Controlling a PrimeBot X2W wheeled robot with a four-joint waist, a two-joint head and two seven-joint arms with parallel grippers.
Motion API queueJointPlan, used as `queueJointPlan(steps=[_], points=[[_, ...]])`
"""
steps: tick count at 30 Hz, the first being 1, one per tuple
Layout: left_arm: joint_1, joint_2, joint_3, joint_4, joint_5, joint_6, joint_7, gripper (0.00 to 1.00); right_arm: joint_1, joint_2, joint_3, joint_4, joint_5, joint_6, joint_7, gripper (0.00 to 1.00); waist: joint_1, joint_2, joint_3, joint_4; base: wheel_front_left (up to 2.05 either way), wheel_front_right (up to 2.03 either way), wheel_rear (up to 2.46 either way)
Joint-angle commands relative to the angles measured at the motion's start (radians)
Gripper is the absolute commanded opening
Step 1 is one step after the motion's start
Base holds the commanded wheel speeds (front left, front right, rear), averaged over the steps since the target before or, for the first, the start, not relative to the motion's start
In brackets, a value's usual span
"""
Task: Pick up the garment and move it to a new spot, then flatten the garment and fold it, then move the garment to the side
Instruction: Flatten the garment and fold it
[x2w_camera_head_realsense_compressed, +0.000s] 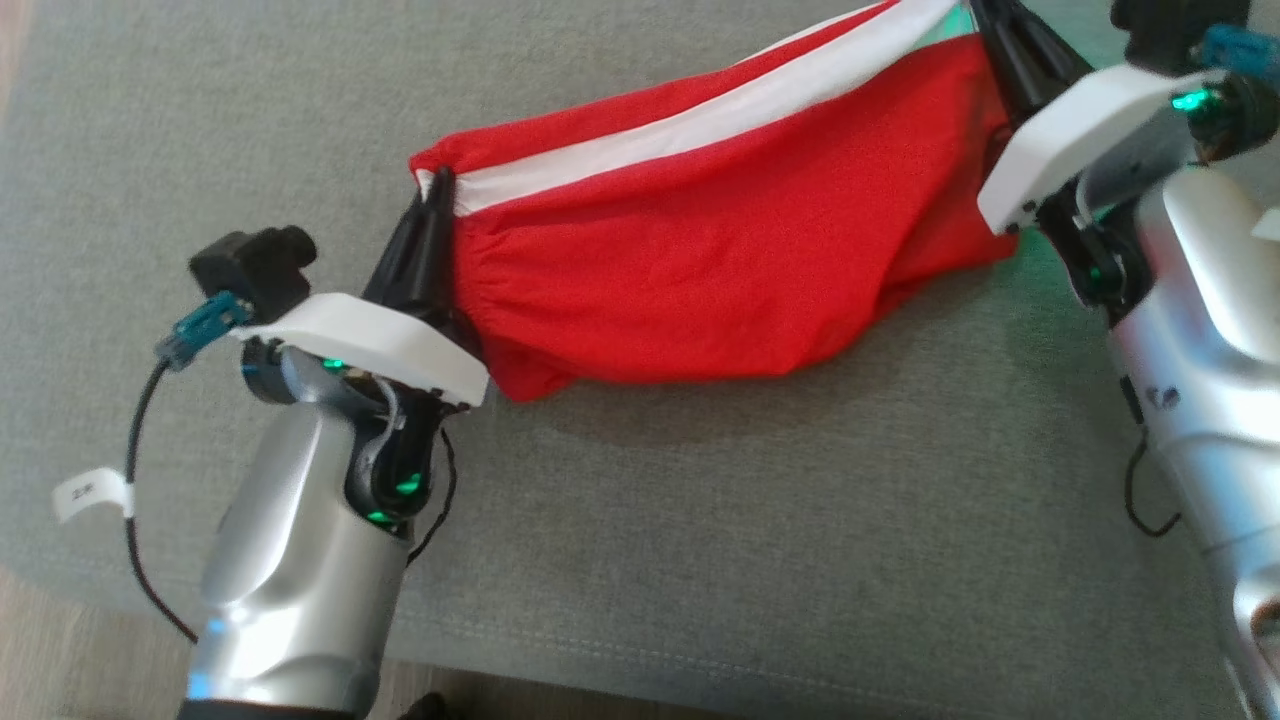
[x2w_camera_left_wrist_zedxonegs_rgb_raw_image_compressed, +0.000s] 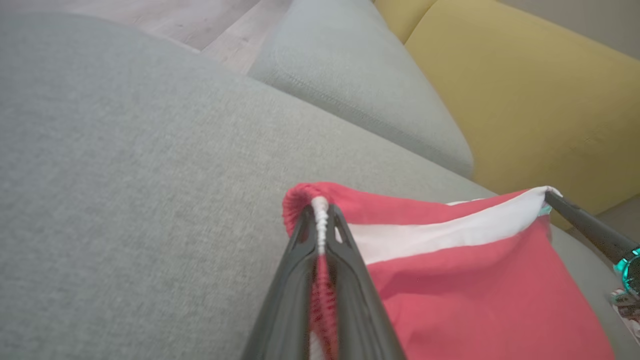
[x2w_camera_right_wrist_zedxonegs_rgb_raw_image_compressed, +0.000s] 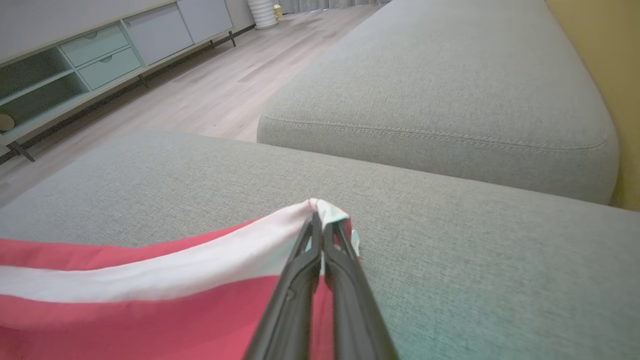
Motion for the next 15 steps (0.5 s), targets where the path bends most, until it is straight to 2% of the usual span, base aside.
queueJointPlan(steps=[1,4,5,6,7,11,15], points=[[-0.038,0.017,0.01,0.006,-0.016,-0.006,-0.019,0.0,-0.044,0.008,0.031,0.026,0.021,-0.001,-0.029,0.0,0.0,0.0,0.021,0.021,0.0,0.0,0.0],[-0.061,0.016,-0.021,0.053,-0.033,-0.013,-0.037,0.0,-0.083,0.019,0.065,0.103,0.048,-0.001,-0.062,0.0,0.0,0.0,0.025,0.025,0.0,0.0,0.0],[-0.066,0.016,-0.032,0.066,-0.037,-0.014,-0.043,0.2,-0.091,0.023,0.075,0.126,0.057,-0.001,-0.072,0.15,0.0,0.0,0.026,0.024,0.0,0.0,0.0],[-0.07,0.016,-0.041,0.077,-0.043,-0.016,-0.05,0.49,-0.097,0.027,0.087,0.144,0.063,-0.001,-0.086,0.55,0.0,0.0,0.026,0.023,0.0,0.0,0.0],[-0.072,0.016,-0.05,0.086,-0.049,-0.016,-0.059,1.0,-0.1,0.031,0.099,0.156,0.071,-0.001,-0.105,1.0,0.0,0.0,0.026,0.022,0.0,0.0,0.0],[-0.064,0.015,-0.066,0.105,-0.047,-0.007,-0.09,1.0,-0.097,0.042,0.129,0.176,0.09,-0.001,-0.176,1.0,0.0,0.0,0.017,0.01,0.0,0.0,0.0],[-0.037,0.025,-0.059,0.097,0.0,0.03,-0.135,1.0,-0.074,0.049,0.152,0.171,0.102,-0.001,-0.275,1.0,0.0,0.0,-0.004,-0.014,0.0,0.0,0.0]])
